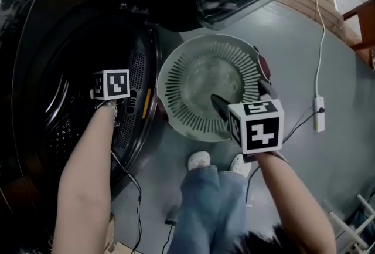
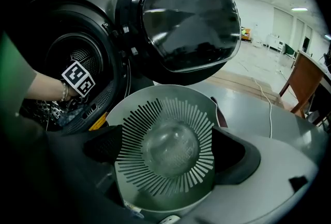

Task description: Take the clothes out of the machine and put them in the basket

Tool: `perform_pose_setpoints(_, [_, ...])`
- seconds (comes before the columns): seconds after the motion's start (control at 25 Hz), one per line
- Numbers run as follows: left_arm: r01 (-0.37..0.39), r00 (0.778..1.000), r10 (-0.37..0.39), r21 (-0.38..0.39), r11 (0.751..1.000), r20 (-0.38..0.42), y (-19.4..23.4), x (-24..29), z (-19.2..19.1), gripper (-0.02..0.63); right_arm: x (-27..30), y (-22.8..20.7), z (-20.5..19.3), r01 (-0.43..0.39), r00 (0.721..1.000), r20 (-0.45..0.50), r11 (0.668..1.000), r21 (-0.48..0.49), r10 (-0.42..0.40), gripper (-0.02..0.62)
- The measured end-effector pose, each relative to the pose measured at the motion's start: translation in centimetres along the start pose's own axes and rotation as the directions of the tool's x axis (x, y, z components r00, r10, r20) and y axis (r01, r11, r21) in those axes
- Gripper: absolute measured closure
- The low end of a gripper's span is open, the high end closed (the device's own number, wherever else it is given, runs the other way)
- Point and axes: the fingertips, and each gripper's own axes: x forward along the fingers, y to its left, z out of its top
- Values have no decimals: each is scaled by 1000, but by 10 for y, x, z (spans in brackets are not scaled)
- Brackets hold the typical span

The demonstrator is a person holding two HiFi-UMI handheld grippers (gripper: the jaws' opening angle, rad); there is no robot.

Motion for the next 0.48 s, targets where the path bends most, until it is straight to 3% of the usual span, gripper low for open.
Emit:
perform_pose_setpoints(0.2, [-13, 999, 11, 43, 999, 47, -10, -15, -2, 570, -11, 4, -6, -4, 1000, -16, 1000, -14, 4, 67])
perform_pose_setpoints(0.48, [-15, 986, 13, 11, 1000, 165, -6, -67, 16, 569, -43, 7, -4, -5, 1000, -3, 1000, -13, 5, 67])
